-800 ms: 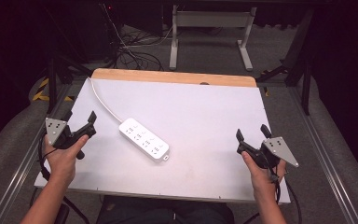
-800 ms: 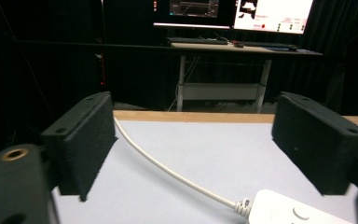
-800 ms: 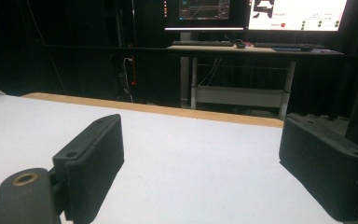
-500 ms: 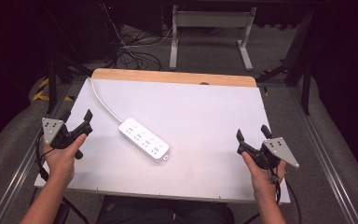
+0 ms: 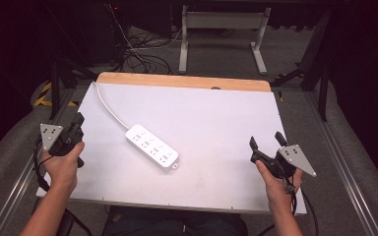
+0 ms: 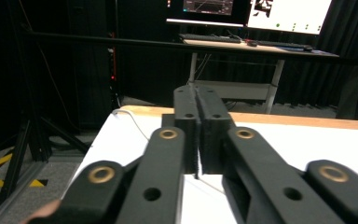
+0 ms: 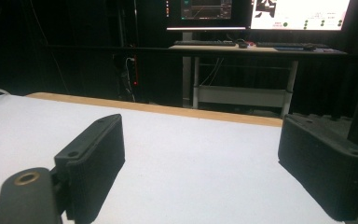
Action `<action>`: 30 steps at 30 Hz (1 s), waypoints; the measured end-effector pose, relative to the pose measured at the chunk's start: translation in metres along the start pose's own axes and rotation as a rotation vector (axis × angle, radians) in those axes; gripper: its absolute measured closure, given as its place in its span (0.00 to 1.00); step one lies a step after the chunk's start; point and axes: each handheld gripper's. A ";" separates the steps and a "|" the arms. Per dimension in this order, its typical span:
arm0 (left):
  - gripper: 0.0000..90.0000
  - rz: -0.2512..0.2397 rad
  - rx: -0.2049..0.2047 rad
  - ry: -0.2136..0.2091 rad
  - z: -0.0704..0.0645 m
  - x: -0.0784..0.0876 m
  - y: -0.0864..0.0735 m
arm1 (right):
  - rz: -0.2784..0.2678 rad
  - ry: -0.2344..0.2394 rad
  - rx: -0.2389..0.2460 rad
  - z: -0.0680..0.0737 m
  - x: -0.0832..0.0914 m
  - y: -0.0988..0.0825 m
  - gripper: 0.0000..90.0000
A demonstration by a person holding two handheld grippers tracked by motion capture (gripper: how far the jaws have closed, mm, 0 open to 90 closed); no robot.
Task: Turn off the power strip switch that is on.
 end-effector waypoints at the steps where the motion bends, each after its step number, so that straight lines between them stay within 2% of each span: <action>1: 1.00 0.000 0.000 0.000 0.000 0.000 0.000 | 0.001 0.001 -0.001 0.000 0.000 0.000 0.17; 4: 1.00 0.003 -0.011 -0.011 -0.001 0.000 0.001 | 0.000 0.002 -0.002 0.000 0.000 0.000 0.17; 6: 1.00 0.020 -0.034 -0.031 -0.002 0.001 0.003 | 0.002 0.002 -0.002 0.000 0.000 0.000 0.17; 10: 1.00 0.035 -0.041 -0.060 -0.005 0.000 0.007 | 0.002 0.002 -0.004 0.000 0.000 0.000 0.17; 13: 1.00 0.051 -0.101 -0.064 -0.011 -0.004 0.012 | 0.002 0.000 -0.005 0.000 0.000 0.000 0.17; 14: 1.00 0.054 -0.107 -0.066 -0.012 -0.006 0.014 | 0.004 0.000 -0.007 0.000 0.000 0.000 0.17; 16: 1.00 0.061 -0.096 -0.094 -0.016 -0.010 0.016 | 0.004 0.000 -0.007 0.000 0.000 0.000 0.17; 17: 1.00 0.067 -0.107 -0.107 -0.019 -0.012 0.017 | 0.003 0.000 -0.006 -0.001 0.000 0.000 0.17; 18: 1.00 0.080 -0.120 -0.142 -0.023 -0.014 0.019 | 0.003 0.000 -0.009 -0.001 0.001 0.000 0.17; 20: 1.00 0.084 -0.127 -0.159 -0.026 -0.015 0.020 | 0.003 0.001 -0.009 -0.001 0.001 0.000 0.17; 25: 1.00 0.172 -0.172 -0.249 -0.038 -0.020 0.029 | 0.004 0.002 -0.013 -0.001 0.002 0.000 0.17; 26: 1.00 0.172 -0.172 -0.249 -0.038 -0.020 0.029 | 0.003 0.005 -0.010 -0.001 0.002 0.000 0.17; 27: 1.00 0.202 -0.172 -0.283 -0.042 -0.027 0.028 | 0.004 0.006 -0.012 -0.001 0.002 0.000 0.17; 28: 1.00 0.202 -0.172 -0.283 -0.042 -0.027 0.028 | 0.004 0.006 -0.012 -0.001 0.002 0.000 0.17; 29: 1.00 0.244 -0.184 -0.312 -0.048 -0.035 0.027 | 0.004 0.004 -0.019 -0.001 0.003 -0.001 0.17; 30: 1.00 0.274 -0.202 -0.320 -0.051 -0.039 0.026 | 0.004 0.004 -0.020 -0.001 0.003 -0.001 0.17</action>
Point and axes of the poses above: each handheld gripper's, and its own axes: x roughly backward along the jaws, y roughly out of its top, z roughly to its left, and after that the axes turned 13 degrees about -x, right-handed
